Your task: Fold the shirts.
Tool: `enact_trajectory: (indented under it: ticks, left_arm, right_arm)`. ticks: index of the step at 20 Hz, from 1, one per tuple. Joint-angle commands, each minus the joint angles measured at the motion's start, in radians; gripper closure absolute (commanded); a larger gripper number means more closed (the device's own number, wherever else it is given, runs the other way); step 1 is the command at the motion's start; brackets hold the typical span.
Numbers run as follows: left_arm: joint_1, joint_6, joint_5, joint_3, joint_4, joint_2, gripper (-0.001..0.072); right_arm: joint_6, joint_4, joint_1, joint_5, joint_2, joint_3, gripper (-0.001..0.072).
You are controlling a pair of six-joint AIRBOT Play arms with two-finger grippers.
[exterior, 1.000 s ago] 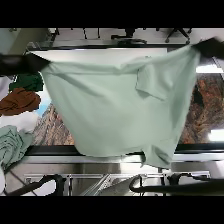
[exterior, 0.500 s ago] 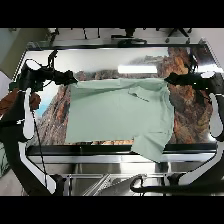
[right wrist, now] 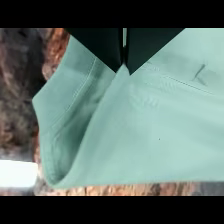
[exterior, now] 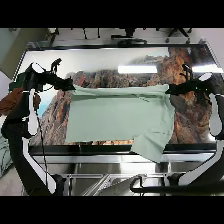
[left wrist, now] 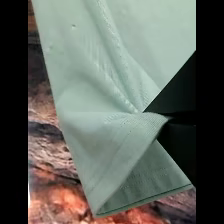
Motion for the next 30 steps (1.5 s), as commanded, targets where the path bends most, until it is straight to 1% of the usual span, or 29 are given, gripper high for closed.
enact_trajectory:
  ticks: [1, 3, 5, 9, 10, 11, 12, 13, 14, 15, 18, 20, 24, 25, 27, 30]
  left_arm:
    - [-0.013, 0.068, 0.036, -0.06, 0.031, -0.002, 0.0694]
    - [-0.019, 0.076, 0.076, -0.079, 0.031, -0.002, 0.0694]
    - [-0.019, 0.077, 0.08, -0.078, 0.031, -0.005, 0.0694]
    - [-0.019, 0.071, 0.051, -0.073, 0.027, -0.005, 0.0687]
    - [-0.019, 0.049, 0.029, -0.06, 0.029, -0.005, 0.0683]
    - [-0.018, 0.037, -0.01, -0.031, 0.031, -0.005, 0.0418]
    - [-0.01, 0.016, -0.056, 0.009, 0.031, -0.005, 0.0178]
    - [0.003, -0.015, -0.121, 0.05, 0.032, 0.001, 0.0179]
    - [0.019, -0.037, -0.174, 0.068, 0.031, 0.018, 0.0267]
    - [0.045, -0.048, -0.218, 0.056, 0.031, 0.049, 0.0339]
    - [0.121, -0.072, -0.256, -0.138, 0.031, 0.188, 0.0345]
    - [0.17, -0.071, -0.25, -0.355, 0.031, 0.296, 0.0346]
    - [0.243, -0.001, -0.141, -0.845, 0.031, 0.493, 0.0344]
    - [0.256, 0.016, -0.109, -0.944, 0.031, 0.526, 0.0343]
    - [0.261, 0.022, -0.047, -1.094, 0.031, 0.572, 0.0343]
    - [0.261, 0.035, 0.012, -1.217, 0.021, 0.587, 0.0343]
  right_arm:
    - [0.023, -0.023, 0.011, 0.033, -0.01, -0.004, 0.0697]
    - [0.035, -0.024, 0.014, 0.034, -0.024, -0.004, 0.0697]
    - [0.05, -0.023, 0.014, 0.039, -0.038, -0.004, 0.0696]
    - [0.056, 0.0, 0.019, 0.048, -0.029, -0.003, 0.0694]
    - [0.056, 0.018, 0.019, 0.062, -0.016, -0.003, 0.0667]
    - [0.058, 0.023, 0.018, 0.079, 0.006, -0.003, 0.0487]
    - [0.066, 0.019, 0.015, 0.1, 0.035, -0.003, 0.033]
    - [0.093, 0.018, 0.006, 0.131, 0.074, -0.002, 0.0274]
    - [0.123, 0.019, -0.012, 0.17, 0.12, -0.002, 0.0274]
    - [0.141, 0.019, -0.032, 0.208, 0.166, -0.002, 0.0274]
    - [0.173, -0.006, -0.108, 0.319, 0.295, -0.031, 0.0274]
    - [0.176, -0.02, -0.149, 0.349, 0.372, -0.134, 0.0274]
    - [0.183, -0.04, -0.233, 0.335, 0.551, -0.467, 0.0274]
    - [0.207, -0.058, -0.254, 0.326, 0.591, -0.546, 0.0274]
    - [0.238, -0.069, -0.298, 0.315, 0.658, -0.687, 0.0273]
    - [0.237, -0.072, -0.318, 0.306, 0.69, -0.827, 0.0273]
